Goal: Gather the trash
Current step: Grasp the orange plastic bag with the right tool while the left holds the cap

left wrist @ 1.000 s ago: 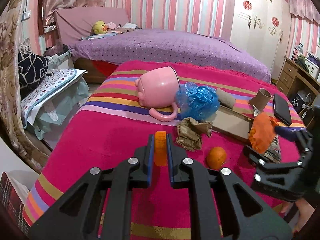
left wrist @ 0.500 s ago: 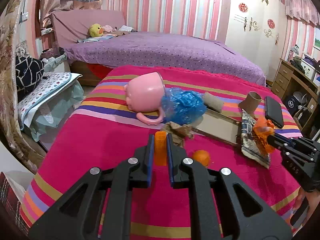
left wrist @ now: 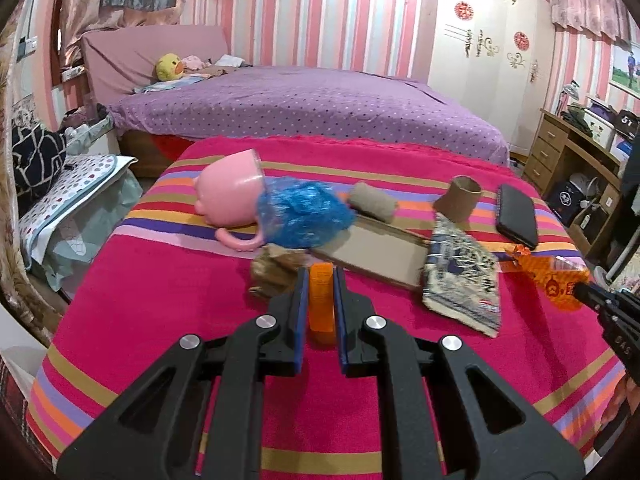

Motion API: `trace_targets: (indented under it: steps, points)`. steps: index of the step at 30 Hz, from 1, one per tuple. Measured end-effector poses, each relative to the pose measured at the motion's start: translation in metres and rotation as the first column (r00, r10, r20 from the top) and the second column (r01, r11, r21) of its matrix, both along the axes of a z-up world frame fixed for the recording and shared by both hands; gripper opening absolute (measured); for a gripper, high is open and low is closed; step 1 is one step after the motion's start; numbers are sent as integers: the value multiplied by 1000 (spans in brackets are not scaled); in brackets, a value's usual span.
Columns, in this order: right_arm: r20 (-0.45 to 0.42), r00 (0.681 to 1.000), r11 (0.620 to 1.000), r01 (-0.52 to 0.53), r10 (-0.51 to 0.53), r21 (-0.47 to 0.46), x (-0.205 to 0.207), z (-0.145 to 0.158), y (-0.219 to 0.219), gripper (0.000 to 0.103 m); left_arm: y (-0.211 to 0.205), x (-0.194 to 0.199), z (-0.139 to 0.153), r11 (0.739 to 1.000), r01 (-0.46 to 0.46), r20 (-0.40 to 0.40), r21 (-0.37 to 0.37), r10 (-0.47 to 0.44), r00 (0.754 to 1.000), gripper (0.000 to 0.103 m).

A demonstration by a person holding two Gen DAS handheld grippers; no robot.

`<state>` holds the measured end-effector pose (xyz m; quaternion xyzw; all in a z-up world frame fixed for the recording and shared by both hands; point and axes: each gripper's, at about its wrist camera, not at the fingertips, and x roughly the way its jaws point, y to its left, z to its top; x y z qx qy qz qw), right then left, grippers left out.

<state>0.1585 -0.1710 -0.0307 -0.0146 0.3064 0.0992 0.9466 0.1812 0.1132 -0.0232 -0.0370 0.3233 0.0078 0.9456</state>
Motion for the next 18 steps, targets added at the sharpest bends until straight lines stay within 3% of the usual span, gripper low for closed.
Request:
trace_targets:
  steps: [10,18]
  points:
    - [136,990,999,22,-27,38,-34,38,-52,5,-48,-9,7,999,24,29,22,-25,999,11]
    - [167,980,993,101,-108,54,-57,53,-120,5,-97,-8,11,998,58,40,38,-60,997,11]
